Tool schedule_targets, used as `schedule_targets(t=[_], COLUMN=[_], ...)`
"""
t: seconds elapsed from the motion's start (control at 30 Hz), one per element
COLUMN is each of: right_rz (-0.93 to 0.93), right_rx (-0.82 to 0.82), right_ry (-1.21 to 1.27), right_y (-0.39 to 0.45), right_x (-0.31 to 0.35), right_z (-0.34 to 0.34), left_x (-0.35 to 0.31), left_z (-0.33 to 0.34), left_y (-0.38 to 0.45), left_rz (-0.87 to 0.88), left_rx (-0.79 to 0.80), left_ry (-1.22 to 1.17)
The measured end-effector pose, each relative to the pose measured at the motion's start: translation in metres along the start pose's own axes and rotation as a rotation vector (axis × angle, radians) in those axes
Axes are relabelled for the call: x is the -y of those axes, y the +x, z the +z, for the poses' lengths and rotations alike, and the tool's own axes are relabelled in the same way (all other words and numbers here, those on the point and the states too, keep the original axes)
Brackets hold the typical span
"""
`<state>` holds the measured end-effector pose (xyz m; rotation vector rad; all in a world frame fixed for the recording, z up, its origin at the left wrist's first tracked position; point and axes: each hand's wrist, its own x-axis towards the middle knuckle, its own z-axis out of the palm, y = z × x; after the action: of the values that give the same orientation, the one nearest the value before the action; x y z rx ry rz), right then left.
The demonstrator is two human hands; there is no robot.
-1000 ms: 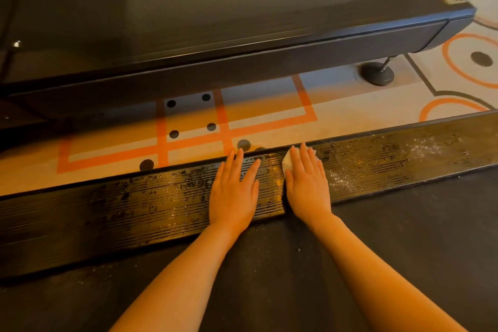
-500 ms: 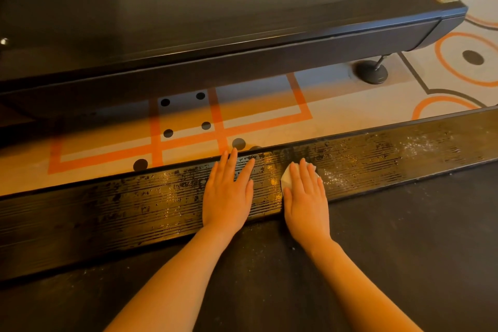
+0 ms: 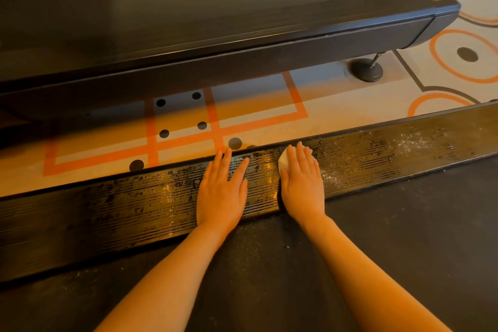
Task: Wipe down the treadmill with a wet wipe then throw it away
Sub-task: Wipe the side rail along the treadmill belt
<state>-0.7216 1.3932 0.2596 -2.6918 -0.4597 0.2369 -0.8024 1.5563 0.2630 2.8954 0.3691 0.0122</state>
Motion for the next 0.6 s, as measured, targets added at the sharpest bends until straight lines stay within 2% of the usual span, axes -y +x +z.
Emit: schedule_targets(t=[0.23, 0.6], right_rz=[0.028, 0.042], right_rx=[0.012, 0.019], right_ry=[0.013, -0.011], right_y=[-0.026, 0.013], right_x=[-0.004, -0.006], right_z=[0.003, -0.006], left_x=[0.001, 0.001], left_z=[0.002, 0.002], left_y=[0.0, 0.0], left_rz=[0.001, -0.007], left_rx=[-0.007, -0.002], left_ry=[0.02, -0.028])
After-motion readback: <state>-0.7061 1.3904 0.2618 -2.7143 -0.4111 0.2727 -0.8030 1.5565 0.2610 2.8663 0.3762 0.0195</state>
